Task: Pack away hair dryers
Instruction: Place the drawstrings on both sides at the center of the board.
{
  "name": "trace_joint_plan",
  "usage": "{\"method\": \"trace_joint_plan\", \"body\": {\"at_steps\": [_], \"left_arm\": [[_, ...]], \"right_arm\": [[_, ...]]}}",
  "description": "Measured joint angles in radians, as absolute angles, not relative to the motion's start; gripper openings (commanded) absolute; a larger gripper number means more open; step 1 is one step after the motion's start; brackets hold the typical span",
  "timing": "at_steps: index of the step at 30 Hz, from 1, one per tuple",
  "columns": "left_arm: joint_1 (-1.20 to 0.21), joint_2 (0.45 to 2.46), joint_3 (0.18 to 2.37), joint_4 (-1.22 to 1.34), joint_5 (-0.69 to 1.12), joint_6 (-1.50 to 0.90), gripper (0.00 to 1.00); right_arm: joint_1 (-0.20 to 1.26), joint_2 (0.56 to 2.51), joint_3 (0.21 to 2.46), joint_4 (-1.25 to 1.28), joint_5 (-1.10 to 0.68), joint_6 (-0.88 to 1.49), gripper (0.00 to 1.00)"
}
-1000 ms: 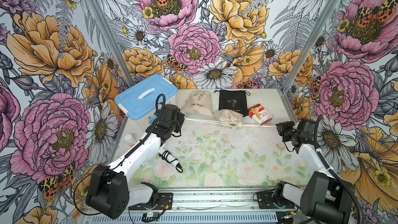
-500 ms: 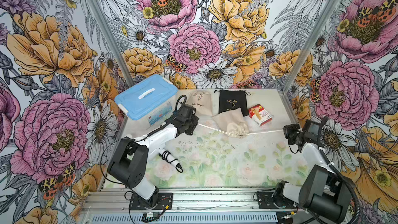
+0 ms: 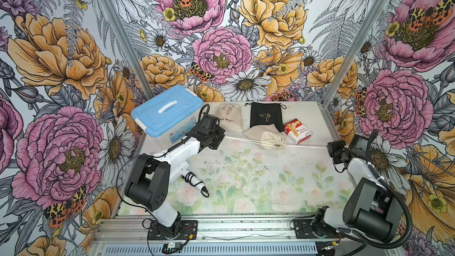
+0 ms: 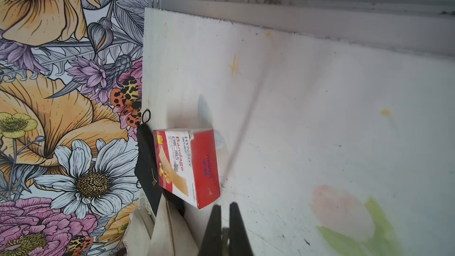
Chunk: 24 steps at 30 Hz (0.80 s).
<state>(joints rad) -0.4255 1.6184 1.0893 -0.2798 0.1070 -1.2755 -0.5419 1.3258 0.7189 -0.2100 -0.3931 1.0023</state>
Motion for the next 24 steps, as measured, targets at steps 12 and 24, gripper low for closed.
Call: {"method": "trace_joint_plan", "body": {"at_steps": [12, 24], "left_arm": [[-0.54, 1.797, 1.238, -0.282, 0.129, -1.201, 0.45], [-0.532, 1.749, 1.418, -0.542, 0.013, -0.858, 0.94]], "right_arm": [[-0.304, 1.374, 0.847, -0.233, -0.325, 0.808, 0.51], [0.027, 1.407, 1.023, -0.364, -0.135, 0.495, 0.81]]}}
